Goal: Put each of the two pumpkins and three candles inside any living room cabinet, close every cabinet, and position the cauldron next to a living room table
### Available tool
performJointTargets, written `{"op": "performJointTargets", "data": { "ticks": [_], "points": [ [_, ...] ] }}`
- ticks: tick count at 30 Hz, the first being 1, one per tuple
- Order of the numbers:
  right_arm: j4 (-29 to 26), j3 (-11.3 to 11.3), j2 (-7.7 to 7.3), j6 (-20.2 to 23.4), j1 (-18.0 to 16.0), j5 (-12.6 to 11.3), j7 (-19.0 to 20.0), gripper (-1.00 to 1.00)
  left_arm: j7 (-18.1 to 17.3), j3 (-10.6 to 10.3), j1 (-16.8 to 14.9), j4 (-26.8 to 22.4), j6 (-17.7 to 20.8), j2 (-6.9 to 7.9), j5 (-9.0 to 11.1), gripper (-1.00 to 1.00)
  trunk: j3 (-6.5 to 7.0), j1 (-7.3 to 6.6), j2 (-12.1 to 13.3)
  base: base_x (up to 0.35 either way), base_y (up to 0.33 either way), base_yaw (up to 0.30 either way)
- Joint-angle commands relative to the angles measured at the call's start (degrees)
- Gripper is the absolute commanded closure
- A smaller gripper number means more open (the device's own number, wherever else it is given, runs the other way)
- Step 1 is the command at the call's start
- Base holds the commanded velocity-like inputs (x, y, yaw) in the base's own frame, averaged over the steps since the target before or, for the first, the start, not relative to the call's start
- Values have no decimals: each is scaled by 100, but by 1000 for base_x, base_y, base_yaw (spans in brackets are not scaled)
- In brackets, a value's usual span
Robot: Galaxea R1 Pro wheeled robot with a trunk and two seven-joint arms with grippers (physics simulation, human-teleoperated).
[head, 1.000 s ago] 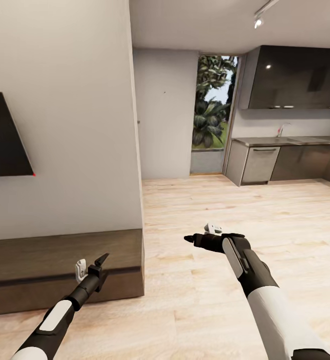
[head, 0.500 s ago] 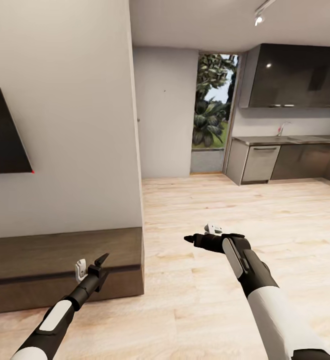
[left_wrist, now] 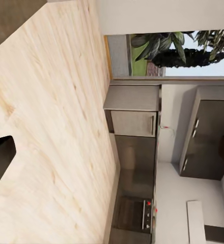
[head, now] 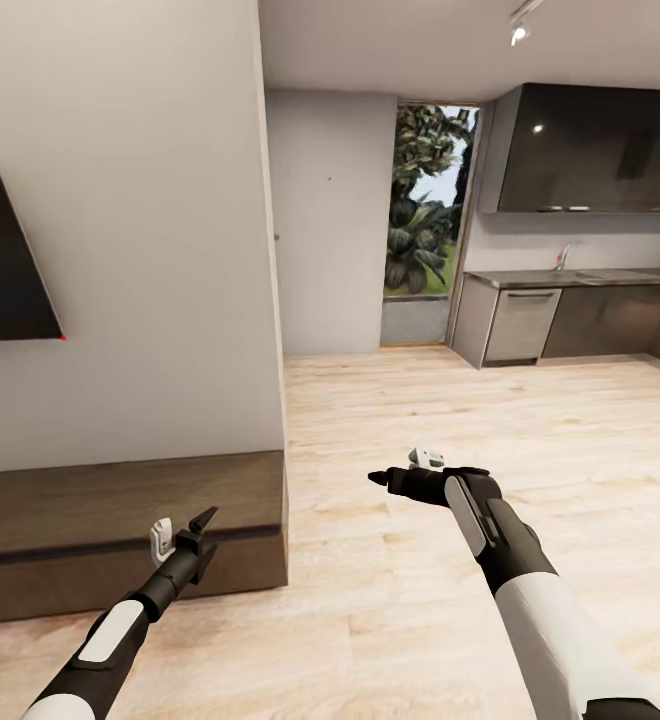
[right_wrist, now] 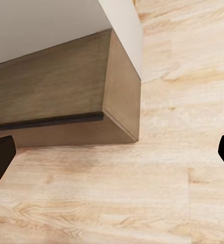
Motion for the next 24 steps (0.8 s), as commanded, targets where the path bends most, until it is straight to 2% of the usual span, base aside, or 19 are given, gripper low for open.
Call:
{"op": "performJointTargets", "data": {
  "ticks": [1, 24],
  "points": [
    [-4, -4, 1, 23, -4, 15, 20, -100, -6, 15, -4, 3, 52, -1, 44, -100, -25, 22, -45, 0, 0, 0],
    [-3, -4, 1, 15, -4, 15, 12, -100, -6, 21, -4, 1, 52, -1, 44, -100, -437, 528, -968, 0, 0, 0]
  ]
}}
